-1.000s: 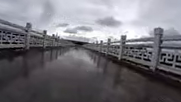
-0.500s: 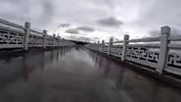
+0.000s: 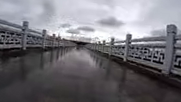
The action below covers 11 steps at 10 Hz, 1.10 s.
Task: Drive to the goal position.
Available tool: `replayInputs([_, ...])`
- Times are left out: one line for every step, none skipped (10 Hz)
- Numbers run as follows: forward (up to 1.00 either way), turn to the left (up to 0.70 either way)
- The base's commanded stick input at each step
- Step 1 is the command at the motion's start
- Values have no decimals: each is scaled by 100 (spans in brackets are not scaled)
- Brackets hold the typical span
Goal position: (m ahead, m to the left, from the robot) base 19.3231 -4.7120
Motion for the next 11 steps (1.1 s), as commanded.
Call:
replayInputs([39,0])
replayInputs([40,0])
replayInputs([40,0])
replayInputs([39,0])
replayInputs([39,0])
replayInputs([39,0])
replayInputs([39,0])
replayInputs([39,0])
replayInputs([39,0])
replayInputs([39,0])
replayInputs([39,0])
